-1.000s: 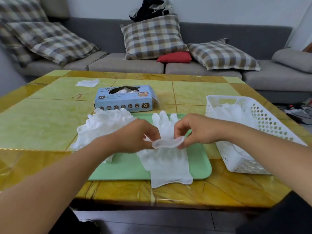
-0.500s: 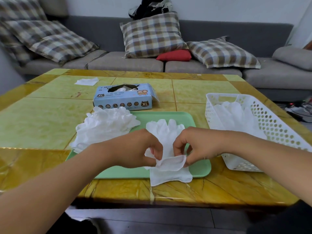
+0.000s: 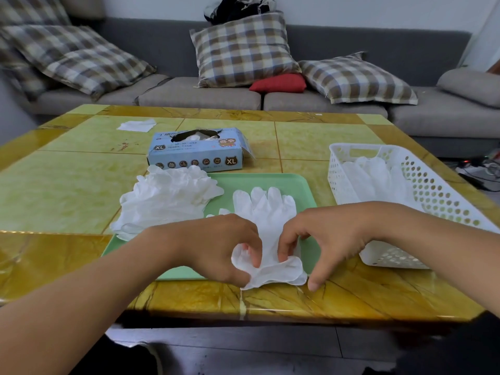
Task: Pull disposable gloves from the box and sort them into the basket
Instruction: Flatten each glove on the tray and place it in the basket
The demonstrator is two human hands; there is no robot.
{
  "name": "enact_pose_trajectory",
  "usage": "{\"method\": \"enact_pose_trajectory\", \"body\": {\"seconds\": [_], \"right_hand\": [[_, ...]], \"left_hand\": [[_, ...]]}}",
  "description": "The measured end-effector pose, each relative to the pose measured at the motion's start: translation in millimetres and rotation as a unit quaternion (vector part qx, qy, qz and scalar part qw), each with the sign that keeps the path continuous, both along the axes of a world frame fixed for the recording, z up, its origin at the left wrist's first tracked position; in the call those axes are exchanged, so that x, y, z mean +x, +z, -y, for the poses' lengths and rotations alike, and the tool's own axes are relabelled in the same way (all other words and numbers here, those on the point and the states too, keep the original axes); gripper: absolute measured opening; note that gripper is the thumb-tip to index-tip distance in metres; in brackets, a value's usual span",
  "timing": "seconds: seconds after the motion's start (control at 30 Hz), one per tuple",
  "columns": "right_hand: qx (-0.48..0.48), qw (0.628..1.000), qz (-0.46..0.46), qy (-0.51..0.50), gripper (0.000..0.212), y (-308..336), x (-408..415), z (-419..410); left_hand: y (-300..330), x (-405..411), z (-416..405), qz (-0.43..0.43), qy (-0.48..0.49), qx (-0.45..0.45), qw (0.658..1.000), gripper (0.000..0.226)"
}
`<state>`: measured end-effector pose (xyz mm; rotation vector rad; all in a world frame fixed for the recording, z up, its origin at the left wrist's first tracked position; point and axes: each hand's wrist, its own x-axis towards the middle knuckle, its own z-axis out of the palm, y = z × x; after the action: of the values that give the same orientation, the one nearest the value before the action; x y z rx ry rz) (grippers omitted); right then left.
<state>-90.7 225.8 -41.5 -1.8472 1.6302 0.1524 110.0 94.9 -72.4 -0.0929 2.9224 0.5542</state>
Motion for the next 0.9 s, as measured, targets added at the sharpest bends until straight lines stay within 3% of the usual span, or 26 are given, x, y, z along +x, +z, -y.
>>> {"method": "enact_pose_trajectory", "body": {"seconds": [0.13, 0.37, 0.53, 0.6, 0.67, 0.7, 0.73, 0.8, 0.87, 0.9], "right_hand": [[-0.07, 0.995, -0.055, 0.038, 0.036, -17, 12, 3], [-0.056, 0.998, -0.009, 0.025, 0.015, -20, 4, 7], [-0.049, 0.993, 0.103, -0.003, 0.009, -6, -10, 10], [-0.085, 0.957, 0.254, -0.113, 0.014, 10, -18, 12], [-0.11, 0.851, 0.46, -0.227, 0.025, 30, -19, 17], [-0.105, 0.801, 0.537, -0.24, 0.04, 38, -19, 20], [-0.102, 0.778, 0.575, -0.231, 0.061, 43, -16, 22], [-0.131, 0.799, 0.552, -0.2, 0.081, 42, -4, 25], [-0.207, 0.81, 0.487, -0.253, 0.067, 38, 10, 29], [-0.242, 0.79, 0.485, -0.287, 0.055, 39, 15, 32]], "left_hand": [[-3, 1, -6, 0.018, -0.011, -0.045, 0.999, 0.054], [-15, -2, -2, -0.061, -0.02, 0.013, 0.998, 0.022], [2, -4, 6, -0.125, 0.054, 0.13, 0.982, 0.027], [18, -8, 8, -0.212, 0.128, 0.238, 0.939, 0.027], [35, -16, 9, -0.3, 0.217, 0.347, 0.862, 0.034], [43, -21, 10, -0.329, 0.249, 0.389, 0.824, 0.045], [51, -26, 9, -0.353, 0.27, 0.42, 0.791, 0.051], [63, -34, 6, -0.391, 0.297, 0.448, 0.747, 0.043], [68, -37, 9, -0.396, 0.309, 0.442, 0.743, 0.044], [68, -36, 10, -0.392, 0.311, 0.44, 0.745, 0.045]]}}
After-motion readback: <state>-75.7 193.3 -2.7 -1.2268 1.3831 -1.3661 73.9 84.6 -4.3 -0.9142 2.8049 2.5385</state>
